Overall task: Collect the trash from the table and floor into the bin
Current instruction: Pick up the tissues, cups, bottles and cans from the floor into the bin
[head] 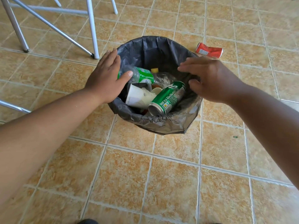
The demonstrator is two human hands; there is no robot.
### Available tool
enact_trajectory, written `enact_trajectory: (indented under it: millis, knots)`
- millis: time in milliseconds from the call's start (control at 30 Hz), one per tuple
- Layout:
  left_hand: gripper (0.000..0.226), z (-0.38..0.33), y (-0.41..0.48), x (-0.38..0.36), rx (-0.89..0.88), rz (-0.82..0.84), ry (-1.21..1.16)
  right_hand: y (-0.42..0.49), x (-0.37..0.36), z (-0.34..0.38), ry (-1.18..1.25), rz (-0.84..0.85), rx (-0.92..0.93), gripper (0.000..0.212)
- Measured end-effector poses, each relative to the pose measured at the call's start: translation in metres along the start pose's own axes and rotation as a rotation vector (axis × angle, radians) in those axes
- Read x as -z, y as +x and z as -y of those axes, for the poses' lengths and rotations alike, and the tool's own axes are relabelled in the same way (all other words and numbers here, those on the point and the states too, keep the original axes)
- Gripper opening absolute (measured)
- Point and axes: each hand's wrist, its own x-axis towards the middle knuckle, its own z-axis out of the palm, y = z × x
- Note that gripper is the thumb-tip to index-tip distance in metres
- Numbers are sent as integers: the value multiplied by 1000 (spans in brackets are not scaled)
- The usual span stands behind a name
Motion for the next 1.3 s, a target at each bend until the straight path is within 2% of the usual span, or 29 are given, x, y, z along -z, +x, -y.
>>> enact_trajectory:
  millis: [100, 233, 367, 467, 567, 667, 800, 967, 1133, 1300]
  knots:
    - [74, 0, 0, 0, -3, -4, -9, -1, -6, -11, 15, -217, -204, 44]
    - [71, -1, -2, 0, 4, -26, -53, -1, -20, -20, 39, -166, -395, 45]
    - [67, -1, -3, 3, 7, -28, -130, 1, -30, -19, -18, -112, -415, 26]
    - [63, 2, 1, 11, 16, -85, -165, 1, -30, -18, -15, -154, -430, 33]
    - [52, 6, 6, 16, 142, -180, -157, 3, -30, -16, -10, -185, -436, 38]
    - [43, 10, 10, 17, 244, -144, -147, 5, -30, -14, 21, -196, -460, 38]
    - [44, -1, 15, 19, 268, -162, -188, 5, -24, -17, 83, -216, -484, 36]
    - [32, -47, 31, 28, 224, -242, -203, -6, 10, -51, 139, -300, -552, 45]
    - [23, -126, 62, 63, 145, -160, -128, -18, 74, -99, 202, -334, -656, 48]
    - [34, -187, 109, 110, 140, -151, -52, -3, 150, -128, 255, -352, -641, 43]
